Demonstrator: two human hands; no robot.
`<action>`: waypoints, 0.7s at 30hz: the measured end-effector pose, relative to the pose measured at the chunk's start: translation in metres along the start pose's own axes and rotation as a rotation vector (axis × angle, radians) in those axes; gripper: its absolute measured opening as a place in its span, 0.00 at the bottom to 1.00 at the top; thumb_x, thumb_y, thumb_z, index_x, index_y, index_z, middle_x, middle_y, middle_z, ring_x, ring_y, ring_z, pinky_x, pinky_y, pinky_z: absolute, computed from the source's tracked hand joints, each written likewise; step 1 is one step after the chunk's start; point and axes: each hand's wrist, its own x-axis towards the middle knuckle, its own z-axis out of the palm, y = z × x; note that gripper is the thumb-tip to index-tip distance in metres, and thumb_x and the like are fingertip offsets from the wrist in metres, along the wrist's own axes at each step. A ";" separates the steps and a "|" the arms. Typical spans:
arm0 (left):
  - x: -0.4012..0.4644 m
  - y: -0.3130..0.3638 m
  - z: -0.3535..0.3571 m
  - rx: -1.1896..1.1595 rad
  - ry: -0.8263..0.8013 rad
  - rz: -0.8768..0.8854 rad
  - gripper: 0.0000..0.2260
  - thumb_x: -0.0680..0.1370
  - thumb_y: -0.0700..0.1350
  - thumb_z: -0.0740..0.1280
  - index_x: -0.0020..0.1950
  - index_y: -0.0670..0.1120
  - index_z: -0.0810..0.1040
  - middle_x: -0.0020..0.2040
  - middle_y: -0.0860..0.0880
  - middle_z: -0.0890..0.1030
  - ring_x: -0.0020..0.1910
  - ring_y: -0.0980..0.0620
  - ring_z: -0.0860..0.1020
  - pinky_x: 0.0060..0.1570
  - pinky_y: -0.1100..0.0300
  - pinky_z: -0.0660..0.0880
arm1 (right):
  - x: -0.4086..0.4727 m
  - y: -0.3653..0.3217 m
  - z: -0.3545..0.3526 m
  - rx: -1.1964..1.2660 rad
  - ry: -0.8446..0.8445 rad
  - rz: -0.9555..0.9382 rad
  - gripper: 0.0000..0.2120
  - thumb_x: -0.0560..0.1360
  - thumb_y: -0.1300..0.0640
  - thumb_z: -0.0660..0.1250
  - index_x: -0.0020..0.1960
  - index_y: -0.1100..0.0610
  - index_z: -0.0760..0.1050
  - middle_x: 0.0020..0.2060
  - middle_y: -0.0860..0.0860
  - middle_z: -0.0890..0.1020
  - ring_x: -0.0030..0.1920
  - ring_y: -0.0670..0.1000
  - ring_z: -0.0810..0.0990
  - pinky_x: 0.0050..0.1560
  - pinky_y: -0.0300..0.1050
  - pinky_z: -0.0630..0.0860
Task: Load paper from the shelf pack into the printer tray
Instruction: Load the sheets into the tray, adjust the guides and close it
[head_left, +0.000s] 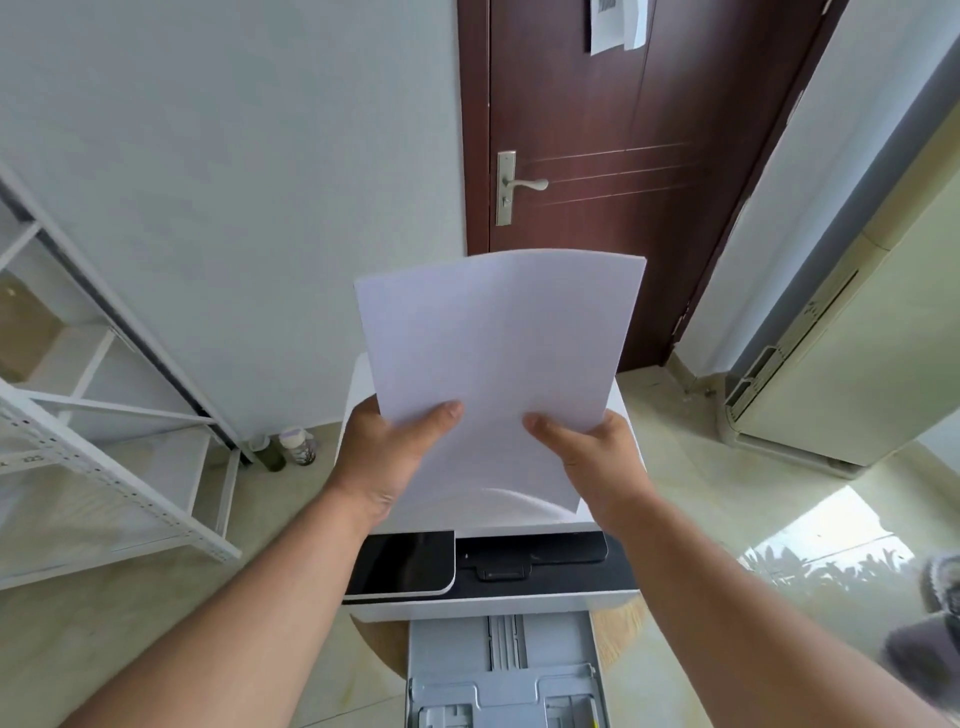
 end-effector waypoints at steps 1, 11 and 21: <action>0.002 0.001 0.000 -0.010 -0.003 0.005 0.13 0.72 0.36 0.78 0.56 0.44 0.85 0.51 0.50 0.89 0.51 0.53 0.86 0.50 0.64 0.80 | 0.002 -0.001 0.000 0.006 0.005 -0.012 0.15 0.72 0.57 0.81 0.58 0.56 0.86 0.50 0.50 0.90 0.53 0.52 0.89 0.58 0.53 0.83; -0.006 -0.012 -0.003 0.044 0.003 -0.033 0.10 0.73 0.39 0.79 0.49 0.53 0.87 0.51 0.54 0.89 0.53 0.55 0.86 0.57 0.57 0.78 | -0.004 0.005 0.004 -0.088 -0.020 0.034 0.13 0.74 0.53 0.79 0.58 0.52 0.85 0.49 0.45 0.89 0.52 0.50 0.87 0.50 0.41 0.81; -0.089 -0.012 -0.051 0.019 -0.270 -0.249 0.11 0.80 0.40 0.72 0.62 0.47 0.83 0.60 0.48 0.86 0.61 0.47 0.84 0.66 0.46 0.76 | -0.105 0.014 -0.016 0.024 -0.146 0.154 0.16 0.72 0.58 0.80 0.59 0.60 0.86 0.55 0.57 0.89 0.57 0.60 0.88 0.63 0.62 0.81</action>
